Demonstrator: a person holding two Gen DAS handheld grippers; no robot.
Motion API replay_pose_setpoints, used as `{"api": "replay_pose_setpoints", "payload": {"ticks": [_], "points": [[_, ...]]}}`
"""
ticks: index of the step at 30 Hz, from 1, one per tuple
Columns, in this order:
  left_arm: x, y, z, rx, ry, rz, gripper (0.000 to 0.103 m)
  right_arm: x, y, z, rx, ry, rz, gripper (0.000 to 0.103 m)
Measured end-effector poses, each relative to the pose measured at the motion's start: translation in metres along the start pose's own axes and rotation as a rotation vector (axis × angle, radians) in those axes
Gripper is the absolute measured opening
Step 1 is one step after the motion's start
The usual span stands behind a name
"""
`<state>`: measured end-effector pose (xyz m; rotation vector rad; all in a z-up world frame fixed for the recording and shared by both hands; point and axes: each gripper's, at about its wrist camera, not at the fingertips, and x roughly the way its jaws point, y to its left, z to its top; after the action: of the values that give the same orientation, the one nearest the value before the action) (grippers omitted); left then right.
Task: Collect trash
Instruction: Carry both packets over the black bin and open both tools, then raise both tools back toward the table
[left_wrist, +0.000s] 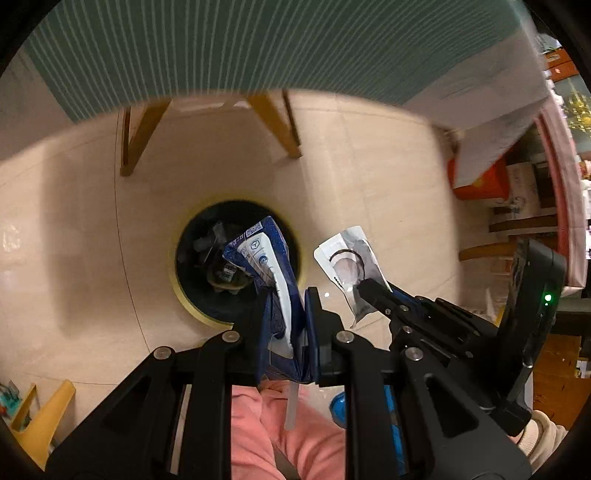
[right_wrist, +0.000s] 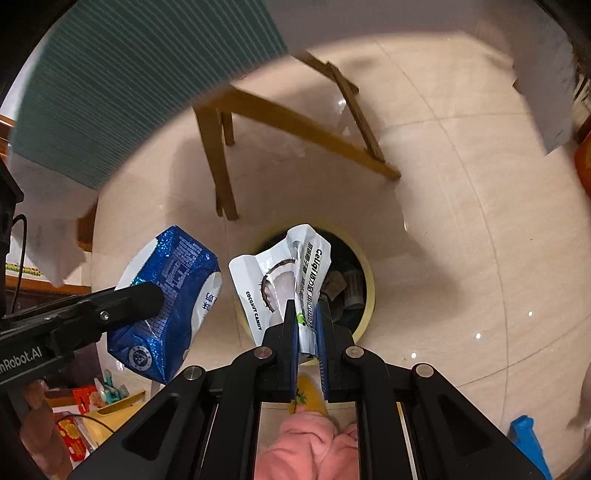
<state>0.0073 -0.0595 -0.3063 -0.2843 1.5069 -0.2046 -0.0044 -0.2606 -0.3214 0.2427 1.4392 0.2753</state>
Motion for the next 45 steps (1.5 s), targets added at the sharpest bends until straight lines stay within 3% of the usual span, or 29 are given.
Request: {"api": "replay_pose_setpoints", "payload": {"ticks": [7,8,12,13,19,24,29,35,45], "points": [[0.066,0.024,0.004,-0.001,0.043,0.061,0.017,0.075,-0.011,-0.003,0.027,0.04,0.03,0.009],[0.072,0.026,0.006,0.003,0.052,0.077,0.019,0.084,-0.012,-0.004,0.032,0.047,0.04,0.014],[0.093,0.04,0.005,0.005,0.05,0.145,0.06,0.12,-0.015,-0.004,0.07,0.082,0.067,0.031],[0.094,0.042,0.005,0.003,0.04,0.151,0.066,0.126,-0.015,-0.004,0.074,0.086,0.068,0.037],[0.086,0.054,0.008,-0.008,-0.01,0.206,0.068,0.143,-0.009,-0.008,0.055,0.091,0.062,0.039],[0.071,0.058,0.003,-0.008,-0.072,0.231,0.068,0.133,-0.004,-0.011,0.056,0.078,0.064,0.039],[0.042,0.053,-0.006,-0.034,-0.116,0.21,0.068,0.104,0.001,-0.011,0.05,0.064,0.067,0.039],[-0.023,0.04,-0.017,-0.068,-0.156,0.19,0.068,0.041,0.013,-0.011,0.04,0.039,0.07,0.039],[-0.171,-0.004,-0.036,-0.006,-0.262,0.179,0.068,-0.12,0.053,-0.011,-0.004,-0.053,0.072,0.039]]}}
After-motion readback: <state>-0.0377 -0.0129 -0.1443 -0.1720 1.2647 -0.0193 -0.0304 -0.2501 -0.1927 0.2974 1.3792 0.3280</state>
